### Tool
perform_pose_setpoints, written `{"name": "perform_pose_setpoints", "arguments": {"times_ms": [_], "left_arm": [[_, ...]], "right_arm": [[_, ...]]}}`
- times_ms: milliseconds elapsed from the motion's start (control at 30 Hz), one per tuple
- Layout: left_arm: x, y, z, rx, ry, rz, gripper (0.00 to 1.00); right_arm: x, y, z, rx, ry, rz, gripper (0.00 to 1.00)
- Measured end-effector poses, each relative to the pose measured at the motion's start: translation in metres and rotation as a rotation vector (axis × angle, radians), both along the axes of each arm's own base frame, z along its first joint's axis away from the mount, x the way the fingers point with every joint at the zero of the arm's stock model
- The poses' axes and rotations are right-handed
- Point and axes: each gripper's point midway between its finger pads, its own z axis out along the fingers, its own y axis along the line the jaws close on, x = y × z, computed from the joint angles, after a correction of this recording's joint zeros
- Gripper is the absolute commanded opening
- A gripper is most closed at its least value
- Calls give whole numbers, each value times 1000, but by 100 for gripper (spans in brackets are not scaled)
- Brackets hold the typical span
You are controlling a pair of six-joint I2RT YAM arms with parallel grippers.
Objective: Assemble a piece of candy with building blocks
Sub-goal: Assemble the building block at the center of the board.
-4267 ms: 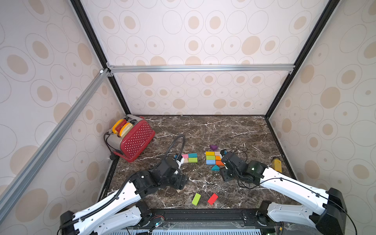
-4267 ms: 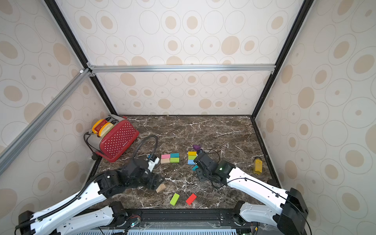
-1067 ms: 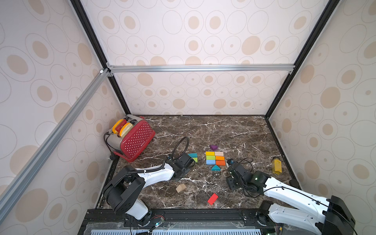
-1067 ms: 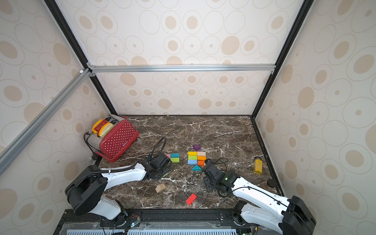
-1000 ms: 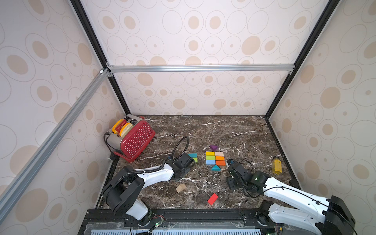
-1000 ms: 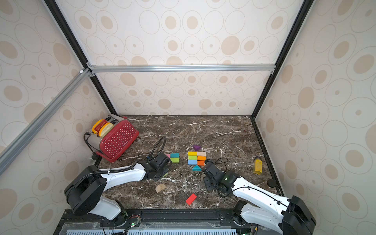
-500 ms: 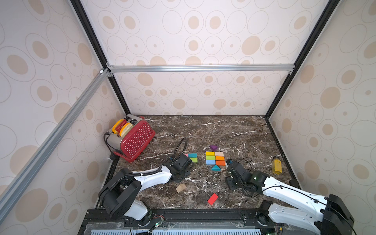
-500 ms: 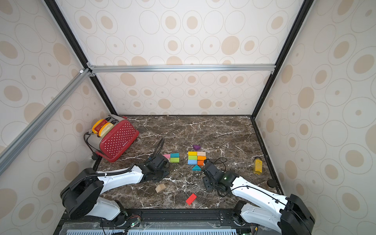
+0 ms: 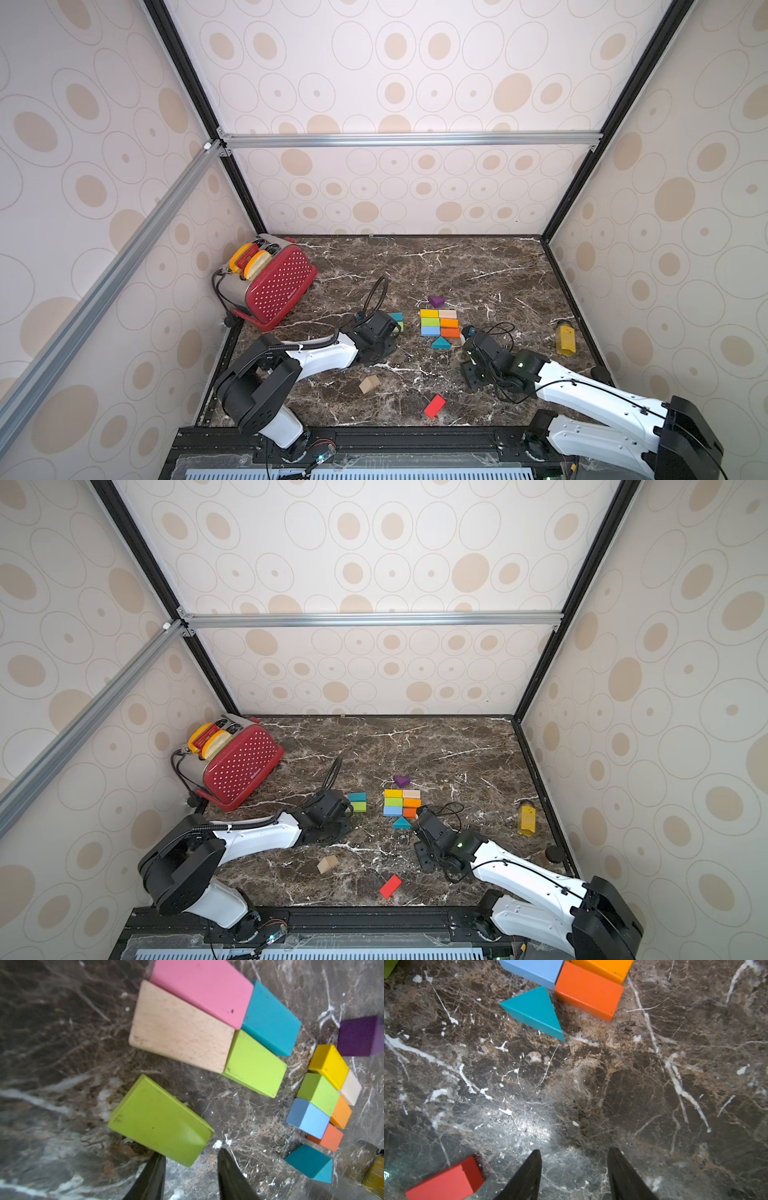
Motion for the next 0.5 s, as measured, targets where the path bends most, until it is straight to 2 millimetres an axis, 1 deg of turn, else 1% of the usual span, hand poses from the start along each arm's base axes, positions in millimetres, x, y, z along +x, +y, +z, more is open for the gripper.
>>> {"name": "perform_pose_setpoints", "arguments": {"times_ms": [167,500], "left_arm": [[4,-1,0,5,-9,-7,43],[7,6,2,41,-31,8,45]], "right_arm": [[0,0,0,0,1,0,55],[-2,1,-1,11,15,-8,54]]}}
